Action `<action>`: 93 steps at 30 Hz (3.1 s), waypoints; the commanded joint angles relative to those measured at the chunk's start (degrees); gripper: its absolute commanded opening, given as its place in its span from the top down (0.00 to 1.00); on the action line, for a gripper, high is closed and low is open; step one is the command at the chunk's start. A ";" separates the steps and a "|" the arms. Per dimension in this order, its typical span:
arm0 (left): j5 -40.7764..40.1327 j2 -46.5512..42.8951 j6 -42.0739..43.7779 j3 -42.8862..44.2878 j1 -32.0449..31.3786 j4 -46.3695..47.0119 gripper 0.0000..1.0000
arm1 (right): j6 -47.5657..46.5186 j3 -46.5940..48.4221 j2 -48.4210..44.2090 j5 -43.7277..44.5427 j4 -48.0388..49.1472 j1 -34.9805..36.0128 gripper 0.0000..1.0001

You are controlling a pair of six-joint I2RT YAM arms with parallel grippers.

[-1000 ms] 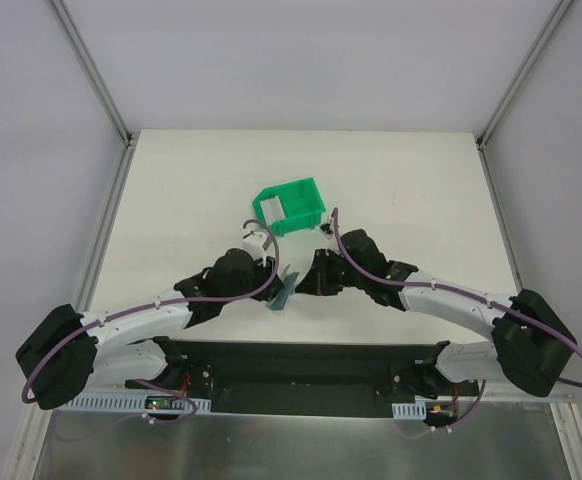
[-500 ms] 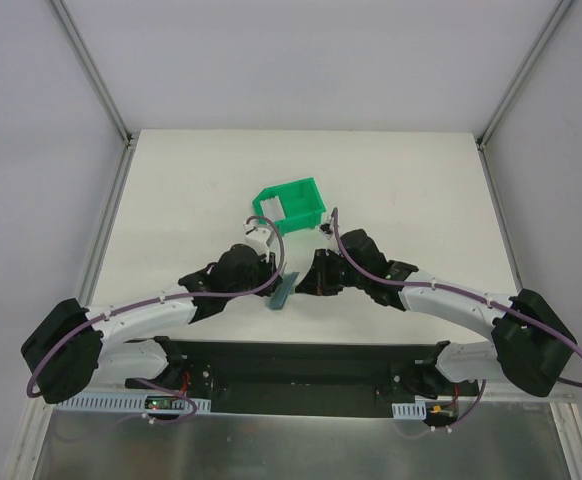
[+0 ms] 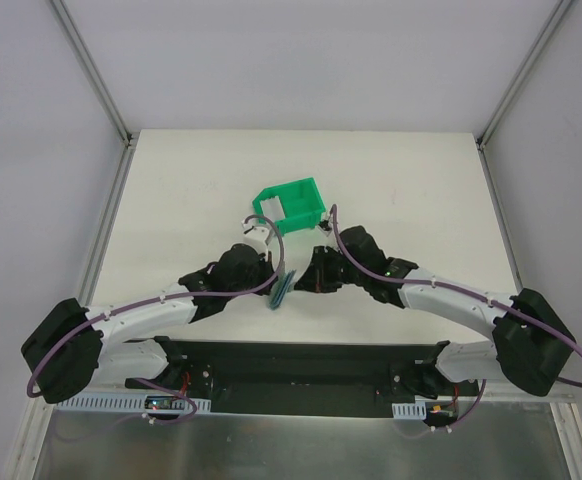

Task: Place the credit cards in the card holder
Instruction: Open the card holder at the center of the board, then move the storage box to the center of the board.

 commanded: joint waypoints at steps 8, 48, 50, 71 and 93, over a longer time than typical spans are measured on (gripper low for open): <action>-5.71 -1.57 -7.26 0.15 -0.44 -6.75 1.00 | -3.89 14.43 6.75 -2.35 -10.66 -1.07 0.99; -8.61 -10.89 -10.61 -3.90 -0.44 -11.32 1.00 | -6.17 10.65 10.19 0.11 -14.98 -11.09 0.51; -8.44 -10.72 -10.43 -3.37 -0.44 -11.76 1.00 | -6.26 11.79 9.13 0.29 -15.60 -11.88 0.47; -9.23 -10.36 -11.84 -2.67 -0.44 -12.82 1.00 | -9.86 42.90 31.53 4.23 -22.36 -23.84 0.37; -9.05 -10.45 -11.84 -2.40 -0.36 -13.26 1.00 | -19.97 51.88 40.86 6.26 -27.20 -24.19 0.65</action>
